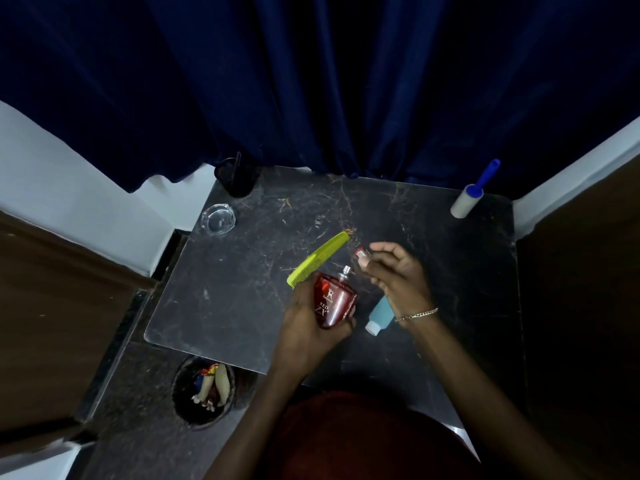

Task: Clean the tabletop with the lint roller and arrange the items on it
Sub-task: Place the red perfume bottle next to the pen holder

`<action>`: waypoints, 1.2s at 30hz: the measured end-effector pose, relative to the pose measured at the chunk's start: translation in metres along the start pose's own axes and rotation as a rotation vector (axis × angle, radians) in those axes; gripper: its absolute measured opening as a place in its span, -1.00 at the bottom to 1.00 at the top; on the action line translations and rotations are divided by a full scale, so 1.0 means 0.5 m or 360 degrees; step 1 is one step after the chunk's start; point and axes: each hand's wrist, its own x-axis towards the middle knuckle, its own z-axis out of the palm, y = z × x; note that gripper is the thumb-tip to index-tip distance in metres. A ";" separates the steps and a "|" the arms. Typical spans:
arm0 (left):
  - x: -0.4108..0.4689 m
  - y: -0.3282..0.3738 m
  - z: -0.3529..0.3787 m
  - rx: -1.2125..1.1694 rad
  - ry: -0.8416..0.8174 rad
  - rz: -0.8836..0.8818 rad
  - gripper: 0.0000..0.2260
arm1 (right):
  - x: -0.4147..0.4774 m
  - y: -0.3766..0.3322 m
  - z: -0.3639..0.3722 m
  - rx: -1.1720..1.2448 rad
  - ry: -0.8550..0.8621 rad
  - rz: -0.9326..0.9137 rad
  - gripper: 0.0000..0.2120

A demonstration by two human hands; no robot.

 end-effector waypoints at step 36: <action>0.070 -0.032 -0.068 -0.0086 0.0193 0.0057 -0.17 | -0.003 0.017 0.102 -0.0437 -0.0589 -0.0059 -0.37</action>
